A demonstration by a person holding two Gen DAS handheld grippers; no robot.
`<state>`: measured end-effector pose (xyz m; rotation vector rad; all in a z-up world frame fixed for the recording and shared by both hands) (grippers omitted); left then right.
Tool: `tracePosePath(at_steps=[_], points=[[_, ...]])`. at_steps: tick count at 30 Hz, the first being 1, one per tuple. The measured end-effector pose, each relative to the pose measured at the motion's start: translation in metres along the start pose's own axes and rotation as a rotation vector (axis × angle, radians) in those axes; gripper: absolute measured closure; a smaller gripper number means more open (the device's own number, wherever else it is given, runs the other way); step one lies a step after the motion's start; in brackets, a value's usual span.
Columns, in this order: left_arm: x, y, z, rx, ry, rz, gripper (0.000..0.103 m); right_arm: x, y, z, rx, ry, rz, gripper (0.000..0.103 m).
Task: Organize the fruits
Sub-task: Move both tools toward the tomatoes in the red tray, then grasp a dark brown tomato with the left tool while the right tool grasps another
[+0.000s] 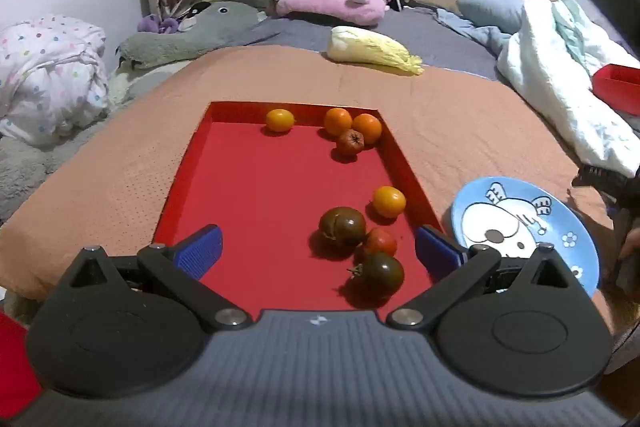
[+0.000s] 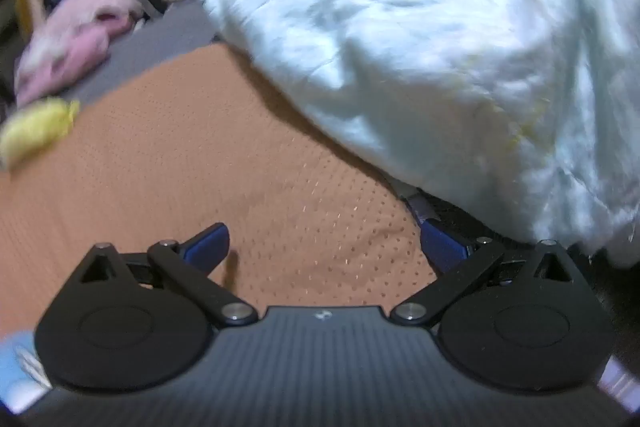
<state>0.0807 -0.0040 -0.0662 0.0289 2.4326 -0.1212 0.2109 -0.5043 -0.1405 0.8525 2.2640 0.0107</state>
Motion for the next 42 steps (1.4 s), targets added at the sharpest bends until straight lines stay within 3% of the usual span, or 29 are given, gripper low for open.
tracePosePath(at_steps=[5,9,11,14,16,20,21,23,25,28,31,34,40,42], points=[[-0.002,0.008,-0.016,0.003,-0.093,-0.04,0.0,-0.011,-0.023,-0.005,-0.149,-0.048,0.236,0.0],[0.002,0.014,-0.007,0.028,-0.019,-0.035,0.0,-0.017,-0.03,-0.005,-0.219,0.011,0.217,0.0],[0.001,0.021,-0.005,0.018,-0.018,-0.06,0.0,-0.014,-0.02,-0.017,-0.207,0.021,0.132,0.0],[-0.002,0.029,-0.004,-0.02,-0.021,-0.051,0.0,0.003,0.019,-0.059,-0.27,-0.053,-0.03,0.0],[-0.005,0.033,-0.002,-0.068,-0.021,-0.013,0.0,0.021,0.052,-0.109,-0.272,-0.159,-0.196,0.0],[-0.013,0.033,0.0,-0.074,-0.037,0.061,0.0,0.076,0.119,-0.2,-0.338,-0.461,-0.568,0.0],[-0.013,0.034,0.0,-0.07,-0.036,0.053,0.0,0.09,0.133,-0.207,-0.377,-0.437,-0.616,0.0],[-0.012,0.036,0.002,-0.055,-0.027,0.036,0.0,0.122,0.156,-0.2,-0.494,-0.215,-0.655,0.0],[-0.015,0.035,0.0,-0.04,-0.037,0.033,0.0,0.144,0.17,-0.198,-0.489,-0.076,-0.651,0.0],[-0.019,0.031,-0.002,-0.015,-0.043,0.068,0.0,0.165,0.191,-0.209,-0.53,-0.053,-0.703,0.0],[-0.035,0.029,-0.004,0.01,-0.06,0.194,0.0,0.188,0.214,-0.225,-0.556,-0.092,-0.84,0.0],[-0.045,0.027,-0.006,0.043,-0.09,0.286,0.001,0.221,0.223,-0.234,-0.583,-0.065,-0.888,0.0],[-0.035,0.028,0.007,0.145,-0.041,0.252,0.009,0.252,0.244,-0.224,-0.551,-0.031,-0.98,0.0],[-0.034,0.025,0.011,0.154,-0.046,0.279,0.011,0.261,0.246,-0.223,-0.534,-0.023,-1.009,0.008]])
Point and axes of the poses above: each gripper's, at about its wrist camera, not at the fingertips, and z roughly the way its jaws point, y to its left, x to its underside, the point moved 10 cm from there along z, roughly the way its jaws point, and after that the axes turned 11 degrees about y, right-handed, at the moved point
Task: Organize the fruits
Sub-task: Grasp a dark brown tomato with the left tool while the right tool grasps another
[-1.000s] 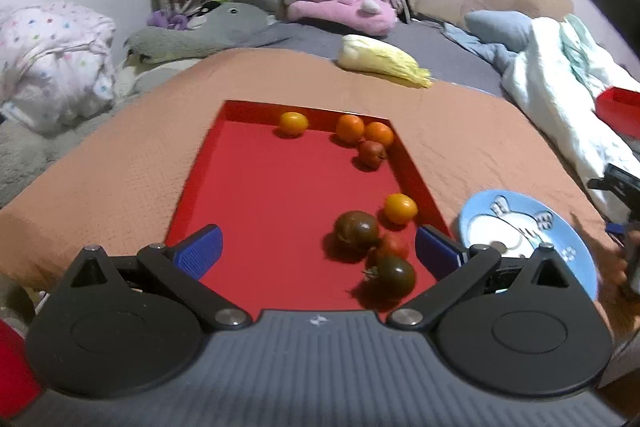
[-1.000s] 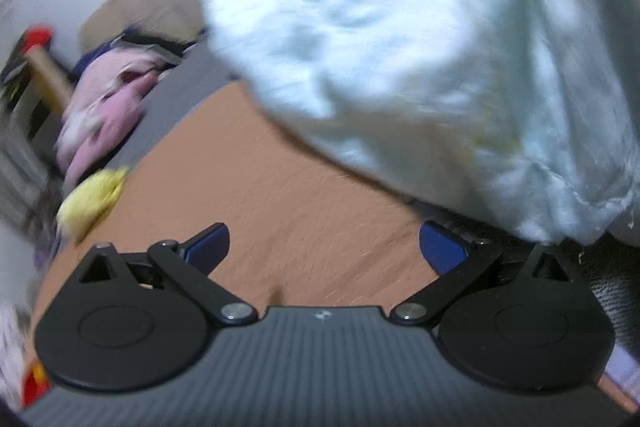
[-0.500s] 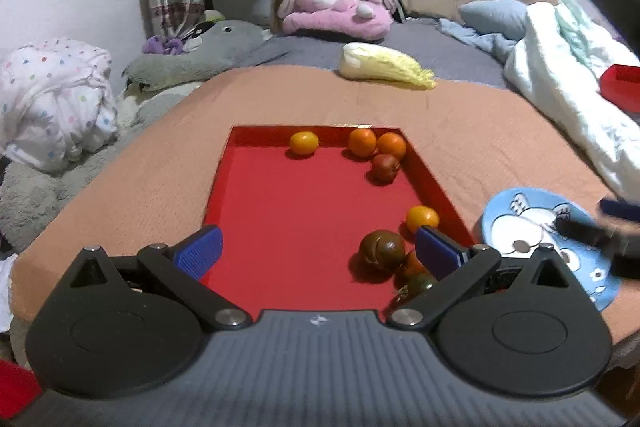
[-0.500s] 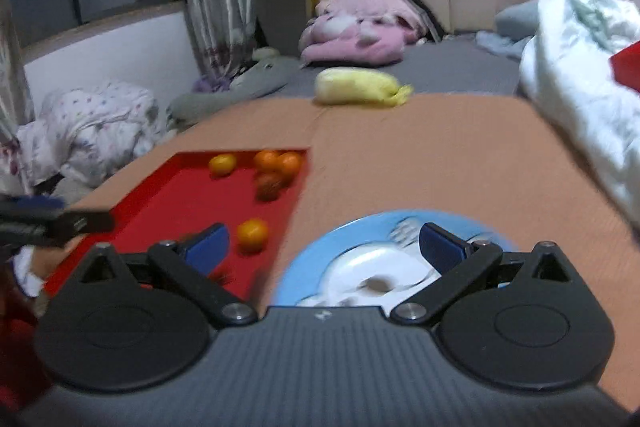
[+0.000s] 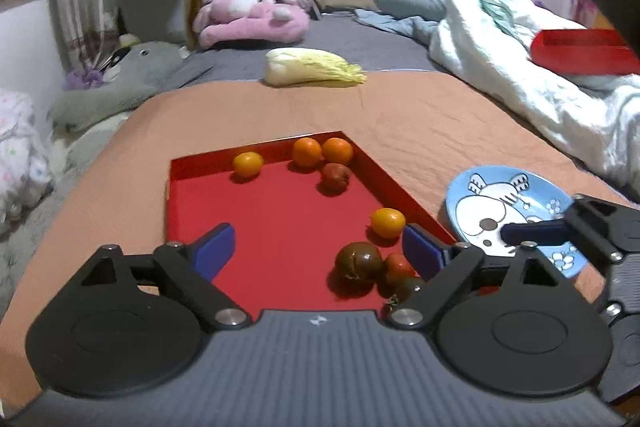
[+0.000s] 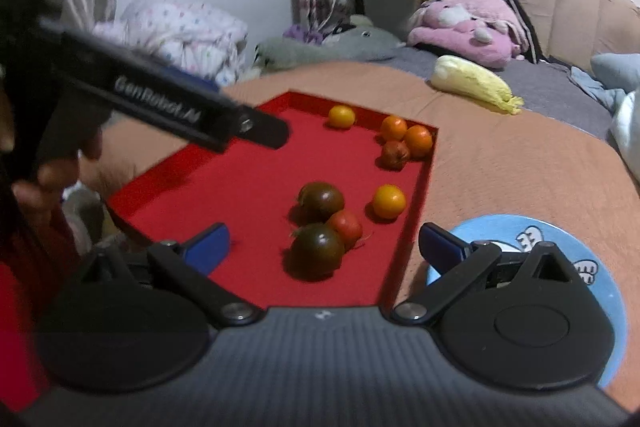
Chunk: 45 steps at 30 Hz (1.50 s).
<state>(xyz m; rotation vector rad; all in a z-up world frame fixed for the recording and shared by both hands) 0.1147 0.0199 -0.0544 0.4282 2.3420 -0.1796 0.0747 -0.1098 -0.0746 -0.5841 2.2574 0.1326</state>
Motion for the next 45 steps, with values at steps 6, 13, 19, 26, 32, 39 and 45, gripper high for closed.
tracePosePath(at_steps=[6,13,19,26,32,39,45], points=[[0.003,-0.008,0.02,0.022,0.038,0.044,0.021,0.009,0.005,0.021,-0.005,0.06,0.015,0.035],[0.008,-0.007,0.039,0.021,0.103,0.026,0.022,0.015,0.0,0.041,-0.053,0.121,0.07,0.056],[0.009,-0.014,0.048,0.045,0.126,0.047,0.022,0.013,0.004,0.05,-0.074,0.139,0.059,0.059],[0.013,-0.016,0.065,0.11,0.183,0.016,0.036,0.017,0.006,0.05,-0.092,0.149,0.062,0.063],[0.015,-0.016,0.077,0.102,0.214,0.019,0.043,0.016,0.002,0.051,-0.065,0.142,0.062,0.063],[0.012,-0.02,0.087,0.115,0.222,0.032,0.049,0.012,-0.005,0.054,-0.043,0.115,0.075,0.062],[0.01,-0.026,0.093,0.149,0.227,0.039,0.058,0.011,-0.005,0.056,-0.02,0.111,0.065,0.062]])
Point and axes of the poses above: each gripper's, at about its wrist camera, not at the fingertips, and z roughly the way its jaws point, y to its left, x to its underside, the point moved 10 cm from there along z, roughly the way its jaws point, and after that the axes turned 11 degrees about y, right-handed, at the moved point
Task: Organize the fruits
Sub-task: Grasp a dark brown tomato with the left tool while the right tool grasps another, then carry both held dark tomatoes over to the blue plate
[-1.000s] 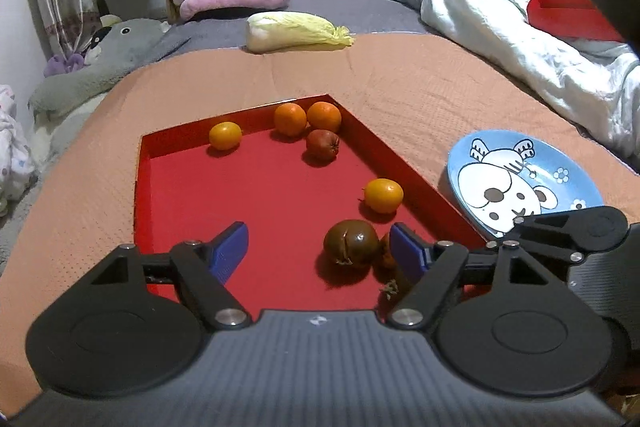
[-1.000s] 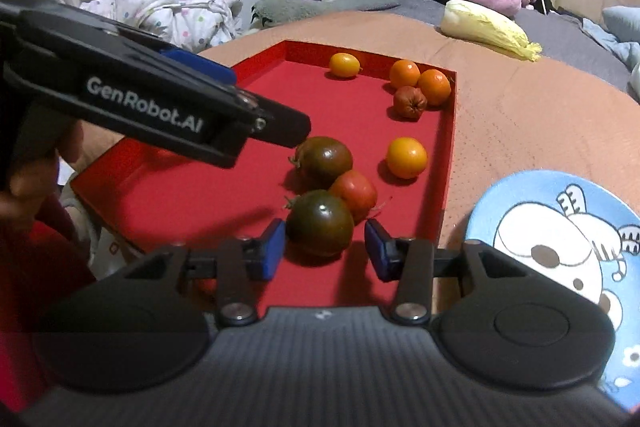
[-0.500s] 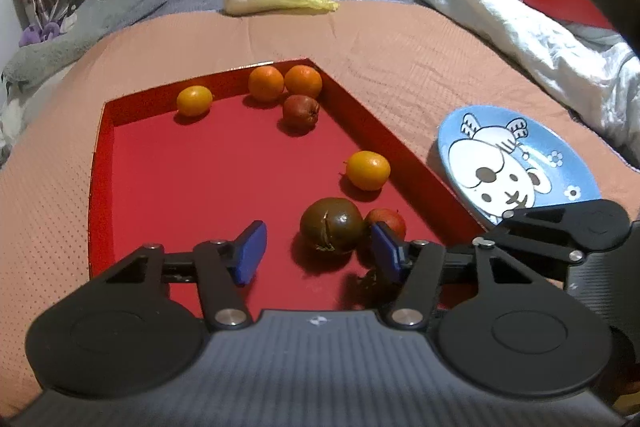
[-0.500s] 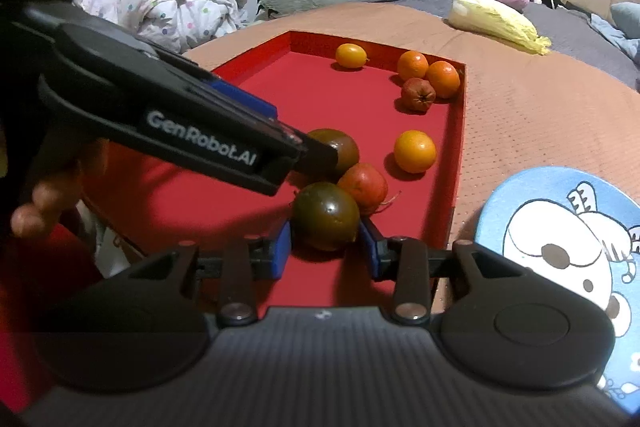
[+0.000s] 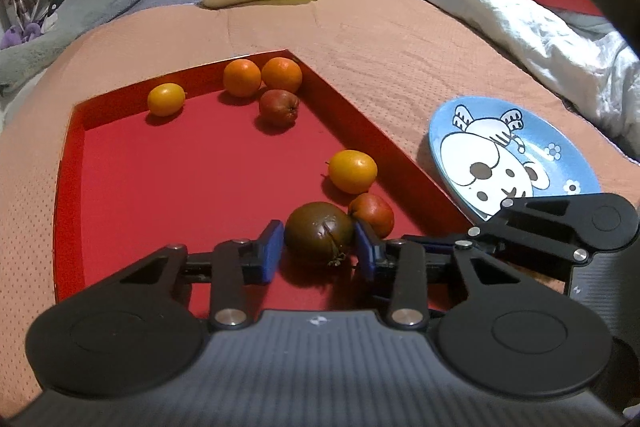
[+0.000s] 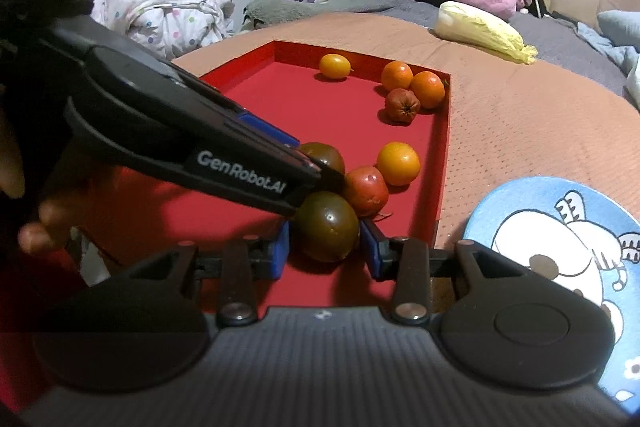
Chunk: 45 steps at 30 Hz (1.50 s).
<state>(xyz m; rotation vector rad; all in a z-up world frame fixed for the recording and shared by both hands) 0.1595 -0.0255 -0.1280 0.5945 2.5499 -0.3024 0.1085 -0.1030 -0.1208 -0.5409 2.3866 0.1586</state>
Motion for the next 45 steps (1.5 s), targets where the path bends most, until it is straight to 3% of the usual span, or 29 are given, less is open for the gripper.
tracePosePath(at_steps=[15,30,36,45], points=[[0.0,0.006,-0.008,0.012,-0.009,-0.033,0.06,-0.002,-0.007,0.0,0.015,0.032,-0.003,0.063],[-0.004,0.006,-0.032,-0.043,-0.078,-0.066,0.06,-0.015,-0.023,-0.039,0.047,-0.052,0.006,0.063],[-0.012,-0.014,-0.042,-0.041,-0.111,-0.048,0.06,-0.005,-0.041,-0.055,0.079,-0.066,0.037,0.063],[-0.024,-0.076,-0.037,0.007,-0.121,0.022,0.06,0.018,-0.081,-0.074,0.141,-0.072,0.111,0.063]])
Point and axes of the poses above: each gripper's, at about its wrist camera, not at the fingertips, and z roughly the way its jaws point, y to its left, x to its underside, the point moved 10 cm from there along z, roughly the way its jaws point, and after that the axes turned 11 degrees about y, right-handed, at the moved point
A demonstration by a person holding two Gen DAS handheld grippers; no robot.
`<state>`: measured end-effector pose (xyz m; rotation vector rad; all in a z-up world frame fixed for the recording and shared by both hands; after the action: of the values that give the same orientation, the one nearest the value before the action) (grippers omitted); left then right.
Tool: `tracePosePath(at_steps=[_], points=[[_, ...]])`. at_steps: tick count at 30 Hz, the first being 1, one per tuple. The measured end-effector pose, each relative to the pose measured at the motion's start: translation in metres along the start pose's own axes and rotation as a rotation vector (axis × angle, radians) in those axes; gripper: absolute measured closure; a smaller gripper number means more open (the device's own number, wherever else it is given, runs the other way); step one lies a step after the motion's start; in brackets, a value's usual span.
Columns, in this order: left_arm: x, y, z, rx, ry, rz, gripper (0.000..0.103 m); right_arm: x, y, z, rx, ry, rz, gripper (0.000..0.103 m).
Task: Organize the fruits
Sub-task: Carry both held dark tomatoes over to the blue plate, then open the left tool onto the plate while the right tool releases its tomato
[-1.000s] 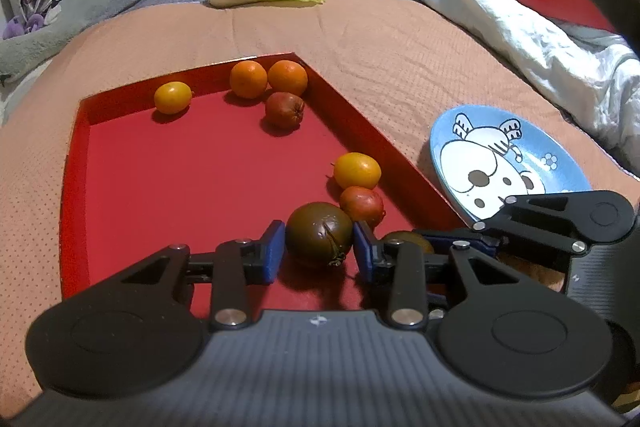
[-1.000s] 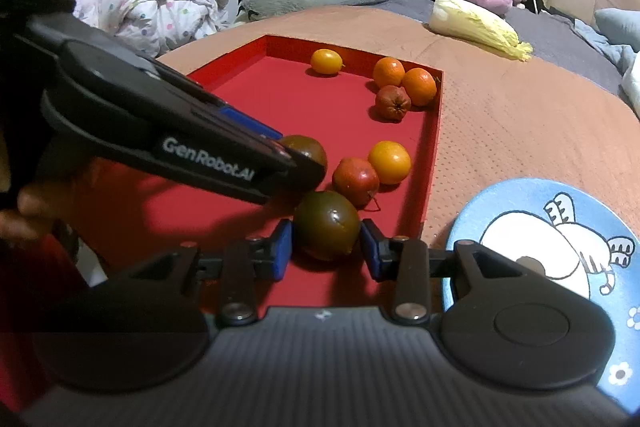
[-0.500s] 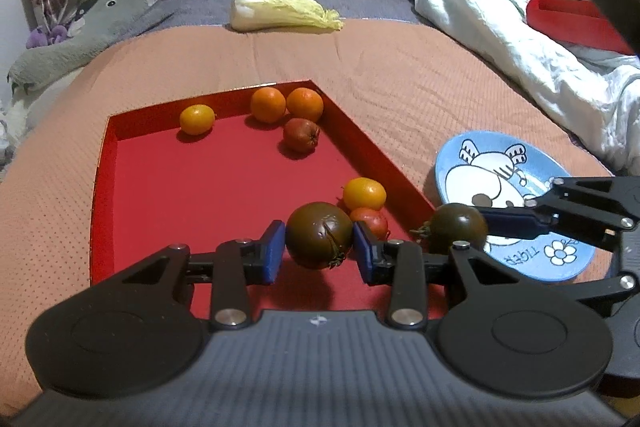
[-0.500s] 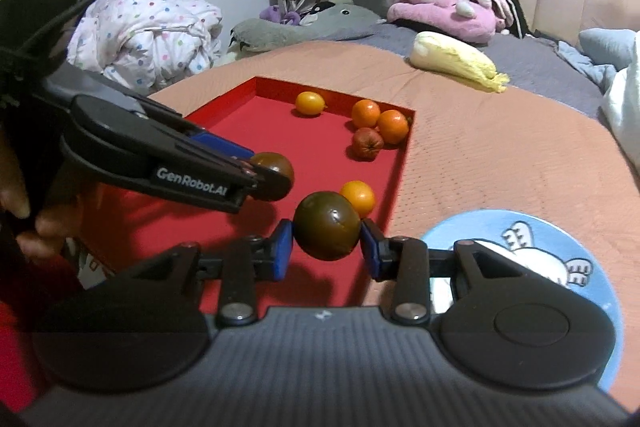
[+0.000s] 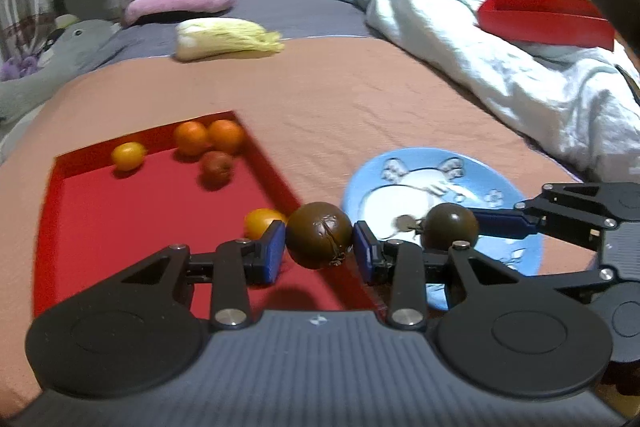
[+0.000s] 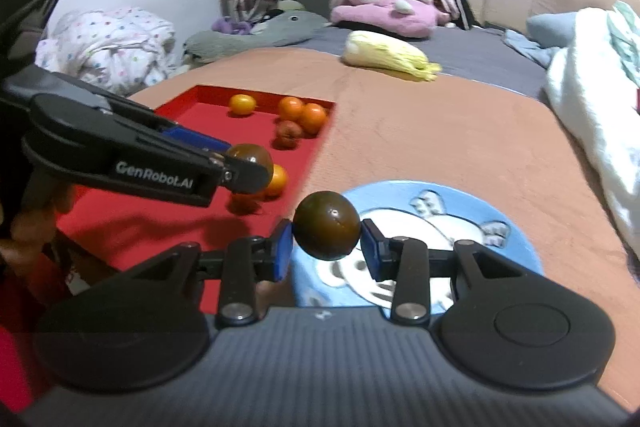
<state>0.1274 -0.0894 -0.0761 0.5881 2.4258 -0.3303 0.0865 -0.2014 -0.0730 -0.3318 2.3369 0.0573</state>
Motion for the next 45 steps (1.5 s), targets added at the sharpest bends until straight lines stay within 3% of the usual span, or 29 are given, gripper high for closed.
tracePosePath(at_steps=[13,27,38,42,45], points=[[-0.014,-0.059,0.047,0.024,0.049,0.027,0.06,0.026,-0.062,0.004,0.085,0.021,0.11,0.063],[-0.005,-0.07,0.087,0.017,0.114,0.053,0.06,0.046,-0.098,0.023,0.139,0.055,0.172,0.063],[-0.005,-0.072,0.087,0.004,0.106,0.063,0.058,0.048,-0.109,0.036,0.156,0.072,0.178,0.062],[-0.007,-0.071,0.082,-0.008,0.085,0.06,0.04,0.047,-0.108,0.039,0.156,0.077,0.169,0.062],[-0.01,-0.071,0.074,-0.008,0.06,0.067,0.033,0.046,-0.108,0.038,0.16,0.08,0.17,0.063]])
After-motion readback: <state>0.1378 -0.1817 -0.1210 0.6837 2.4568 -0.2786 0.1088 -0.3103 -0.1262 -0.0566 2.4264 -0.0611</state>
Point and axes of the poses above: each gripper's, at about its wrist camera, not at the fingertips, and z roughly the way its jaws point, y to its left, x to its underside, the point moved 10 cm from there along z, roughly the way its jaws point, and after that the axes turned 11 degrees about y, right-handed, at the moved point
